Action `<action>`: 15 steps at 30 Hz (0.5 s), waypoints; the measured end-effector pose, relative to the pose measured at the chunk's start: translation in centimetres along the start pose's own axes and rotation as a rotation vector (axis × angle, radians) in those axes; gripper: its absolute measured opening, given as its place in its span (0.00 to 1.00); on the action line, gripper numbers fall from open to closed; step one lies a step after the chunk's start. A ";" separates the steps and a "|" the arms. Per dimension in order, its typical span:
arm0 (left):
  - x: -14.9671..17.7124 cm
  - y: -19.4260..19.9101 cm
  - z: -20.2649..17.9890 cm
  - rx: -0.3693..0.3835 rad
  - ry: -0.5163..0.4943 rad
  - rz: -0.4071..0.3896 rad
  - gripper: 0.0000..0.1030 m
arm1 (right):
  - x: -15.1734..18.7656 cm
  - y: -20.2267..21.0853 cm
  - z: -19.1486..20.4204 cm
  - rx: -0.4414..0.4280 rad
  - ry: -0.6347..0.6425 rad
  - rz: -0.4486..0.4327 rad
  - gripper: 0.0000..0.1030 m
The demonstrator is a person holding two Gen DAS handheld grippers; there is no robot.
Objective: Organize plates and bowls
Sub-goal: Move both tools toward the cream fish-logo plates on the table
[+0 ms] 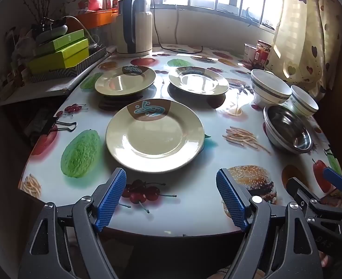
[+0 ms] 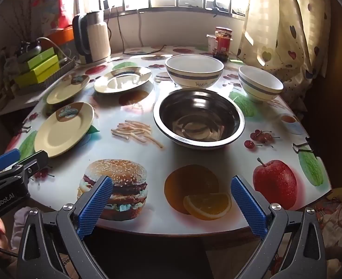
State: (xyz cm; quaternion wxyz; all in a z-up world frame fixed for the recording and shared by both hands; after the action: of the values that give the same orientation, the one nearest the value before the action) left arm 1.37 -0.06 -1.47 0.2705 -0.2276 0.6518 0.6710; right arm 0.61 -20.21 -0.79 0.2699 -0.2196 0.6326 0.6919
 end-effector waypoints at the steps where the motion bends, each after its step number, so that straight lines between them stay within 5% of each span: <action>1: 0.0 0.0 0.0 0.000 0.000 -0.002 0.78 | 0.0 0.0 0.0 -0.001 0.001 0.000 1.00; 15: -0.4 0.4 2.0 0.005 0.081 0.008 0.78 | -1.5 1.4 1.9 -0.033 0.057 -0.087 1.00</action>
State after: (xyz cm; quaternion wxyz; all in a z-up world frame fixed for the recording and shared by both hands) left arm 1.43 1.88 -0.81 0.2418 -0.2511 0.6647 0.6608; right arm 0.95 -18.56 1.44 0.2780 -0.2706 0.6185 0.6833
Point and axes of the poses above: each gripper's, at about its wrist camera, not at the fingertips, and y roughly against the way its jaws point, z to its left, x to its underside, the point moved 2 cm from there along -y, roughly the way its jaws point, and after that the axes turned 8 degrees about -y, right-handed, at the moved point
